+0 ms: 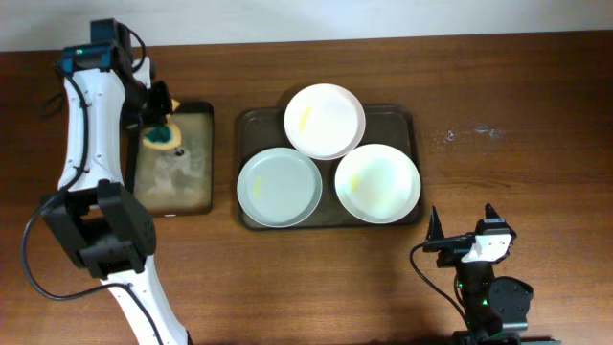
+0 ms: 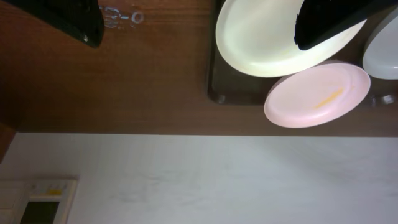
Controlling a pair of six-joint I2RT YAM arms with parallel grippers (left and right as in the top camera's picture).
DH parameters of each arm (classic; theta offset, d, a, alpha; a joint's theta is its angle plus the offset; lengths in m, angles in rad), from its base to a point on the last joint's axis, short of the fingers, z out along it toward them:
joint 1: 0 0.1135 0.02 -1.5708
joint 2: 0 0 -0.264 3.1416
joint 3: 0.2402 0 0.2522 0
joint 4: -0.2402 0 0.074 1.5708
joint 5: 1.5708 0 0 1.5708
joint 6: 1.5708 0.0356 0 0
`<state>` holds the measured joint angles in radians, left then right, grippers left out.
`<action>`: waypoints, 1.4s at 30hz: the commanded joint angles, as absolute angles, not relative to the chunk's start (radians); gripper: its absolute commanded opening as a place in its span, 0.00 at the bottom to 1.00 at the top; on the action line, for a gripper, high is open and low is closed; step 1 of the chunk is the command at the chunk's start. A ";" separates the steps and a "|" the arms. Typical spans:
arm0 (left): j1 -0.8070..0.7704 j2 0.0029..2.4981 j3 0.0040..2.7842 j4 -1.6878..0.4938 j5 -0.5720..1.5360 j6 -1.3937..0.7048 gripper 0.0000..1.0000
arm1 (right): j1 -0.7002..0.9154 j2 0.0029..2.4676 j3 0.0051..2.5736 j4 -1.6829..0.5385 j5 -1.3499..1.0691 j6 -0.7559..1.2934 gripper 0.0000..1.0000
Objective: Clean dirty plates on tray and stack at the side
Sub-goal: 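Lift the sponge with the left gripper and carry it toward the plates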
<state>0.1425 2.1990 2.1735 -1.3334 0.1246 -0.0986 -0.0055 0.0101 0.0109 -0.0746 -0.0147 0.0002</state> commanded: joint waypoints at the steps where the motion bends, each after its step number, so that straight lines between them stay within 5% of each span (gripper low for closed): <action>1: 0.147 2.191 2.263 -1.357 0.223 -0.112 0.00 | 0.001 0.004 0.006 -0.080 -0.007 0.004 0.98; 10: 0.163 2.199 1.901 -1.126 0.210 -0.119 0.00 | 0.001 0.004 0.006 -0.080 -0.007 0.004 0.98; 19: 0.291 2.149 2.052 -1.236 0.730 -0.138 0.00 | 0.001 0.004 0.006 -0.080 -0.006 0.004 0.98; 29: 0.314 2.150 1.782 -1.140 0.556 -0.138 0.00 | 0.001 0.004 0.006 -0.080 -0.007 0.004 0.98; 36: 0.321 2.077 1.995 -1.320 0.597 -0.014 0.00 | 0.001 0.004 0.006 -0.080 -0.007 0.004 0.98; 42: 0.262 2.128 1.788 -1.212 0.422 -0.009 0.00 | 0.001 0.004 0.006 -0.080 -0.007 0.004 0.98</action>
